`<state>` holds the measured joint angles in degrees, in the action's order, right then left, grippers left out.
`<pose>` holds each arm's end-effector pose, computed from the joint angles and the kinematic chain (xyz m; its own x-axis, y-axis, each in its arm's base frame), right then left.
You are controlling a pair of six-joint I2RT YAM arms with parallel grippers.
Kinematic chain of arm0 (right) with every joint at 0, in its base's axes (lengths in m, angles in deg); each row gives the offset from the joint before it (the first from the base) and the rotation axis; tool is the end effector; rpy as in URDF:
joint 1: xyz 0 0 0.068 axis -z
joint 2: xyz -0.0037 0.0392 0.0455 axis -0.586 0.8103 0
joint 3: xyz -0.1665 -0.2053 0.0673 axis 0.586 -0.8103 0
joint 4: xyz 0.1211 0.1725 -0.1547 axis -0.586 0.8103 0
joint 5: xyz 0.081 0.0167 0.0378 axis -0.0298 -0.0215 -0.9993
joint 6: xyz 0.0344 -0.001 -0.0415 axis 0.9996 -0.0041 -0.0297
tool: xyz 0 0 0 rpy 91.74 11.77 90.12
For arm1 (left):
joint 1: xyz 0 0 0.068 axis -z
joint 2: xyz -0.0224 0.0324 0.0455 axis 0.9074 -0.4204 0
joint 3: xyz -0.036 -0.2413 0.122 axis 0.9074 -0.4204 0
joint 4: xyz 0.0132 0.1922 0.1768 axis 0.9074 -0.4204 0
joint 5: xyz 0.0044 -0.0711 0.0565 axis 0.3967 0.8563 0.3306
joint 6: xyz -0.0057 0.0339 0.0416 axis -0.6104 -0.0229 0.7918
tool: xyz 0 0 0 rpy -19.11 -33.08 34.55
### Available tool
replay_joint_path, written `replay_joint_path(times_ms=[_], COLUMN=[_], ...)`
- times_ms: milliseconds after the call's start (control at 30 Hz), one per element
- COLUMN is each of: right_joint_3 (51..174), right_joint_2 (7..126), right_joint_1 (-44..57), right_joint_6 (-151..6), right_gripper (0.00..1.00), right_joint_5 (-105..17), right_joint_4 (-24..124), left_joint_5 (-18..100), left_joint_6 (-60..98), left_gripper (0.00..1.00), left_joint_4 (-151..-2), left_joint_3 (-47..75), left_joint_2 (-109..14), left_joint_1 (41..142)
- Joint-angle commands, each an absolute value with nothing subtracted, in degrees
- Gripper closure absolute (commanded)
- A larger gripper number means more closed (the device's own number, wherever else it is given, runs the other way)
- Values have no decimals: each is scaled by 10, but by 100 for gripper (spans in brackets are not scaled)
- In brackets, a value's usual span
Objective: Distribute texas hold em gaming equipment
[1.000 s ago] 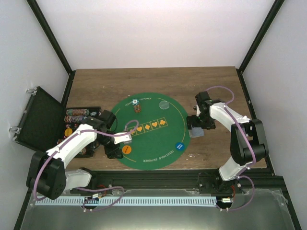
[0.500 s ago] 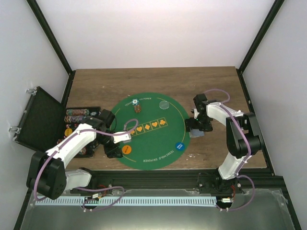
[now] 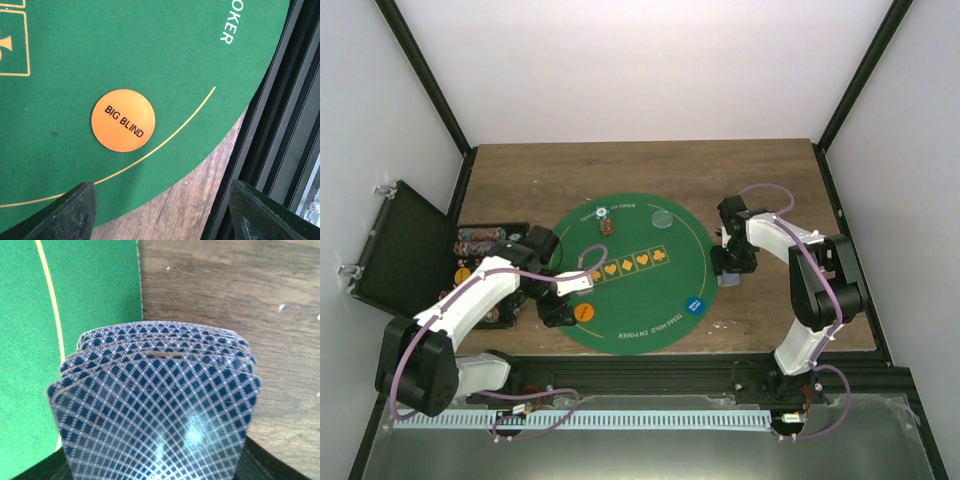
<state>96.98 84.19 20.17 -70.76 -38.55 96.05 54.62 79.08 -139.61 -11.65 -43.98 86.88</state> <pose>0.2870 0.0823 0.1583 -0.9899 -0.1212 -0.0734 -0.1254 0.9906 0.0545 0.1729 -0.0829 0.2082 -0.3375 0.8843 -0.3227 0.9383 0.2885 -0.1905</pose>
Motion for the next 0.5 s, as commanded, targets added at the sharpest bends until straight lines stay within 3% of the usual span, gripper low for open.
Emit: replay_joint_path(times_ms=[0,133,467], right_joint_3=[969,979,1045], right_joint_2=[850,840,812], right_joint_1=[190,186,112], right_joint_6=[-704,-707,-714], right_gripper=[50,59,61], right_joint_5=[-365,-359,-312], right_joint_4=[960,971,1034], left_joint_5=[552,555,573], left_joint_6=[791,788,759], left_gripper=[26,26,26], left_joint_4=[-1400,-1400,-1384], left_joint_3=[-105,-105,-86], left_joint_2=[-434,-433,-427], left_joint_1=[864,863,817])
